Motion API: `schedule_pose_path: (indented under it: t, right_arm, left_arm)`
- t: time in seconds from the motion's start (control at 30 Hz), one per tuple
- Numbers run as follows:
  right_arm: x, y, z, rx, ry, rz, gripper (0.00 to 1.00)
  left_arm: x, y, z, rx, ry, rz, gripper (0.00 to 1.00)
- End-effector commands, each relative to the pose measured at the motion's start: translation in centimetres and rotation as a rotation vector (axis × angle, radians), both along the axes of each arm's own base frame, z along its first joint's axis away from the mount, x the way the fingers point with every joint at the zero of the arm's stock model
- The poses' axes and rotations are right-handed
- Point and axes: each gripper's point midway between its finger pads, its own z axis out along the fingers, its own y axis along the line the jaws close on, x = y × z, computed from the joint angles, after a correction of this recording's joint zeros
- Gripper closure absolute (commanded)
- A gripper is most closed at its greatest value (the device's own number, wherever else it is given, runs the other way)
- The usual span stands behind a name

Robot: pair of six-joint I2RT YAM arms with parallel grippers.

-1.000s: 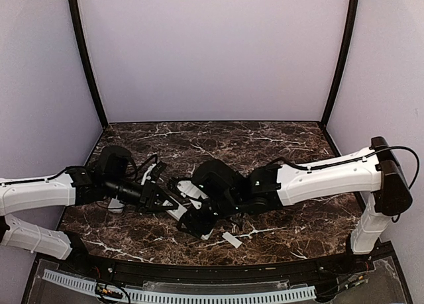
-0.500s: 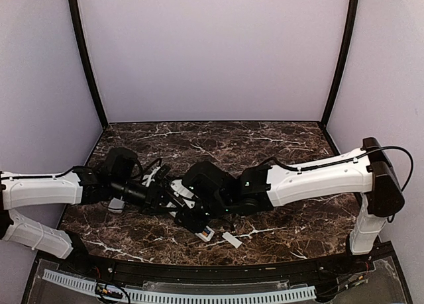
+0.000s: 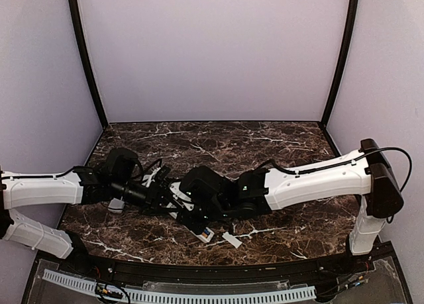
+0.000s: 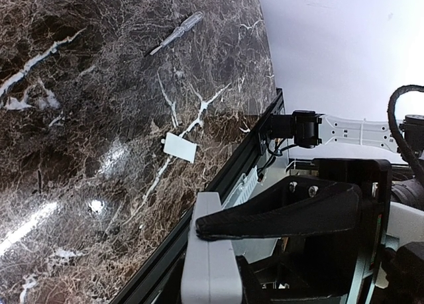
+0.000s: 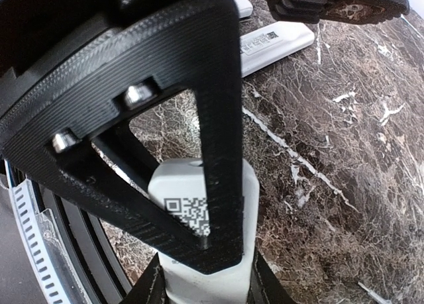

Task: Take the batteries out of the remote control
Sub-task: Pass from the left arm to the right, then place the remote control without the battery cover at the center of the board.

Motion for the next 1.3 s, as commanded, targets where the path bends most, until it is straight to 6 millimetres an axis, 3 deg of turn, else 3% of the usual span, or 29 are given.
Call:
schedule_pose_path:
  t: [0.0,0.2,0.27,0.37,0.53,0.6,0.77,0.9,1.27]
  right_arm:
    - [-1.4,0.4,-0.9,-0.020,0.010,0.022,0.71]
    - [-0.9,0.1,-0.8,-0.020,0.005,-0.024,0.84]
    - [-0.6,-0.1,-0.9,-0.025,0.010,-0.054,0.85]
    - [-0.1,-0.9,-1.0,-0.036,0.017,-0.113,0.87]
    - [1.7,-2.8,-0.6,-0.046,0.060,-0.254,0.90]
    - [2.5,-3.7,-0.8,-0.049,0.095,-0.325,0.90]
    - [4.5,-6.1,-2.3,-0.101,0.222,-0.545,0.91]
    - [5.4,-6.7,-2.9,-0.133,0.290,-0.668,0.91]
    - [7.6,-5.5,-6.2,-0.197,0.364,-0.812,0.90]
  left_arm:
    - [0.6,-0.5,2.7,-0.073,-0.079,0.002,1.00]
    - [0.9,-0.8,3.0,-0.077,-0.084,0.001,0.98]
    - [1.2,-0.7,3.1,-0.069,-0.098,0.013,0.82]
    - [1.7,-0.3,3.1,-0.050,-0.124,0.049,0.49]
    - [3.4,2.0,2.0,0.074,-0.168,0.194,0.17]
    - [4.0,3.3,2.0,0.109,-0.187,0.253,0.12]
    - [4.9,7.1,1.8,0.203,-0.206,0.411,0.08]
    - [4.9,9.1,1.3,0.242,-0.196,0.472,0.07]
    - [4.1,9.9,-0.1,0.272,-0.165,0.474,0.07]
